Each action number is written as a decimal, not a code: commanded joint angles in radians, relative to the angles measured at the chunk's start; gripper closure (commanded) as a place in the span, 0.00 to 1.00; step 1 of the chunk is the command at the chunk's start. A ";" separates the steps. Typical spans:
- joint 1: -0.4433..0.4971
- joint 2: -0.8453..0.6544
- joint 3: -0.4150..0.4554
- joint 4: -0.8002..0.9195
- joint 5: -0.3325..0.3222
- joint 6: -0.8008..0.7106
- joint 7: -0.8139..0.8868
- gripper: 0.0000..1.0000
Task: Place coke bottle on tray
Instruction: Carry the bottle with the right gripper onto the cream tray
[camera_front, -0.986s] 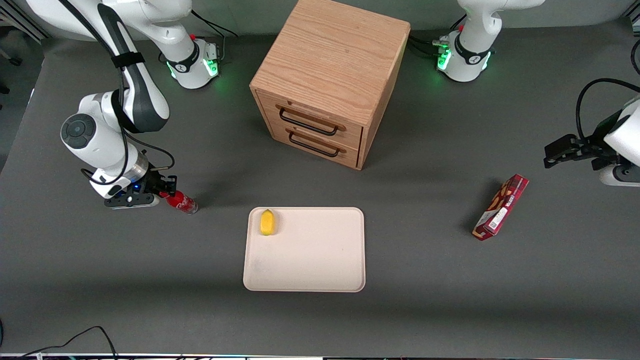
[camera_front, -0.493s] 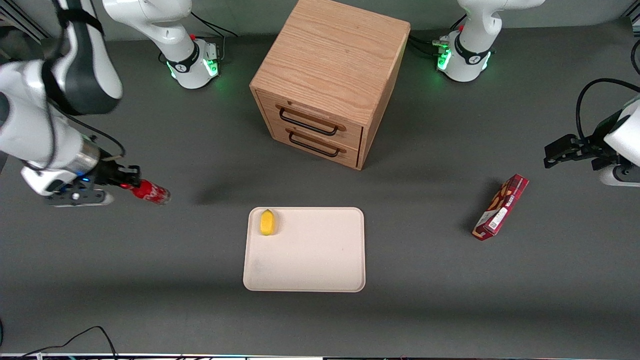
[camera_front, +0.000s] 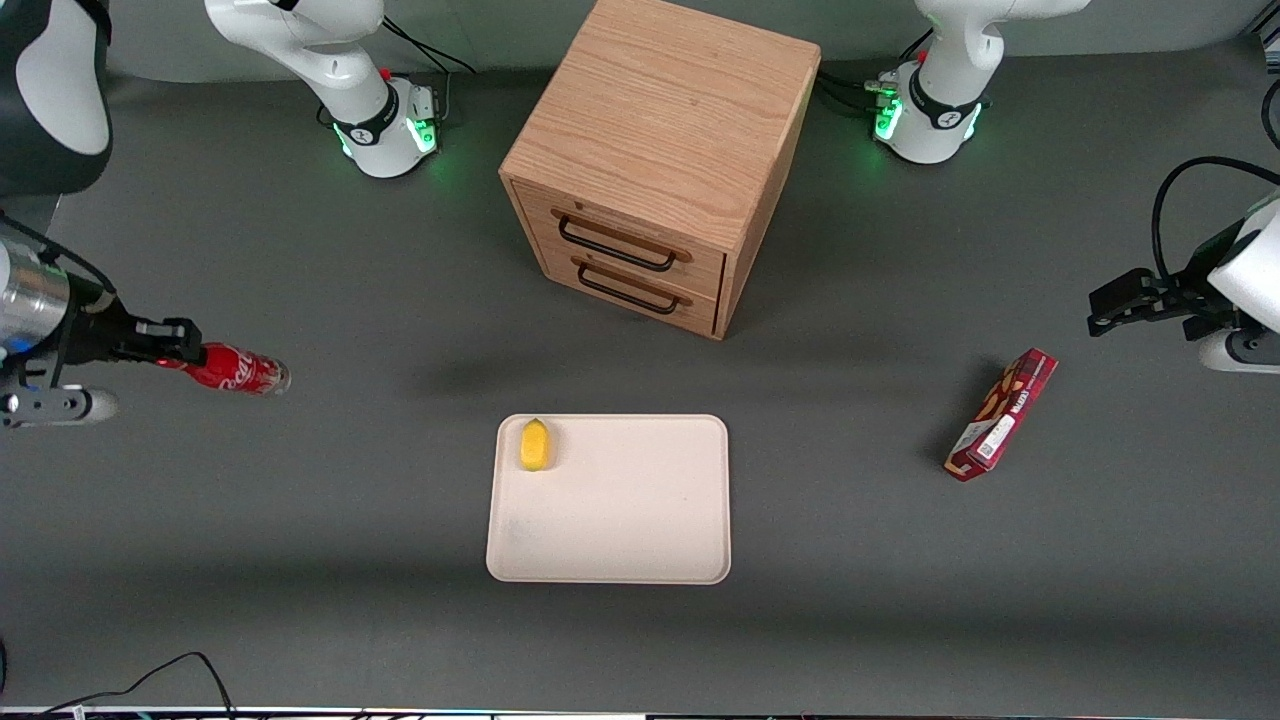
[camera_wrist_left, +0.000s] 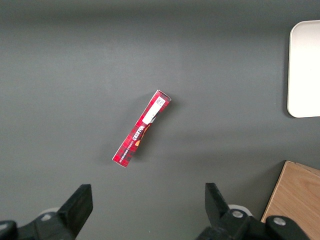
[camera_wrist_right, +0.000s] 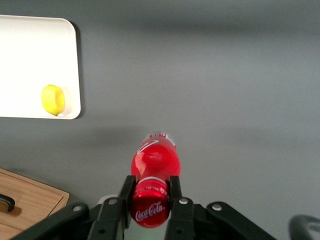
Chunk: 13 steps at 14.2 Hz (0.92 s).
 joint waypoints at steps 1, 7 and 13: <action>0.068 0.130 -0.006 0.129 -0.003 0.005 0.079 1.00; 0.268 0.356 -0.014 0.149 -0.003 0.377 0.464 1.00; 0.311 0.472 -0.014 0.138 -0.009 0.556 0.558 1.00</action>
